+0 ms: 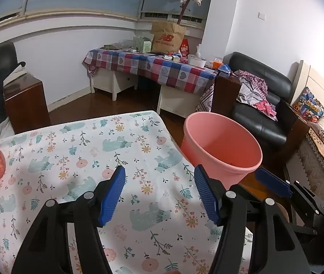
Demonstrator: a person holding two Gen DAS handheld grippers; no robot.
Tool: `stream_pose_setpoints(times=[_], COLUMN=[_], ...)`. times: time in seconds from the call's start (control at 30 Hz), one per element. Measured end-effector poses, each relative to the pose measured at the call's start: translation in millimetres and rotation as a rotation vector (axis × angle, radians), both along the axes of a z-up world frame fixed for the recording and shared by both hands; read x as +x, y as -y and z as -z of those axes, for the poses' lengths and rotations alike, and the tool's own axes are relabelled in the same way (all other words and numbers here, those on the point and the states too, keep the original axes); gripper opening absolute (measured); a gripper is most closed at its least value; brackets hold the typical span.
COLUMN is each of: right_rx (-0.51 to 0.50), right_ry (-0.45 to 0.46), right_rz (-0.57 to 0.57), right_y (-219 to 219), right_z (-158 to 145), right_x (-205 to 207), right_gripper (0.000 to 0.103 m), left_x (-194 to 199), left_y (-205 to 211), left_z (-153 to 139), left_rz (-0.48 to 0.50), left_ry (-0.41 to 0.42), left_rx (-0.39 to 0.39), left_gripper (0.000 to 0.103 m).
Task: Collect trash
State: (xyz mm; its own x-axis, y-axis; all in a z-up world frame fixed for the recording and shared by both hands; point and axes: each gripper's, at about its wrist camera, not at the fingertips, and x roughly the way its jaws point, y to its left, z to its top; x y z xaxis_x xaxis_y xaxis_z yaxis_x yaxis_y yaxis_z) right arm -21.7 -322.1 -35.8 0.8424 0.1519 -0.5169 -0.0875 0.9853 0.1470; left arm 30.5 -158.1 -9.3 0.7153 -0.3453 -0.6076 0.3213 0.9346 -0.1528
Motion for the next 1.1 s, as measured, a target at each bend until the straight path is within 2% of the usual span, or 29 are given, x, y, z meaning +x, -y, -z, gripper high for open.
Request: stream_pose_setpoints(times=[0.47,0.73,0.97,1.1], right_rx=[-0.009,-0.005,0.027,0.008], right_ry=[0.01,-0.001,-0.027,-0.062], right_rz=[0.011,0.073,0.198,0.201], right_y=[-3.7,-1.3,10.6,6.4], right_z=[-1.8,3.1,16.0,26.1], right_x=[-3.4,-1.4,3.8,6.4], right_gripper=[0.06,0.06,0.06,0.06], left_x=[-4.4,-7.4,-8.7,-10.1], left_y=[-9.4,-11.4,-9.2,-7.9], left_z=[1.4,2.0,9.0,15.0], left_rz=[-0.019,-0.055,-0.096,-0.108], left_ry=[0.002,0.022,0.037,0.044], left_rx=[0.005,0.034,0.088,0.119], left_gripper=[0.062,0.062,0.062,0.062])
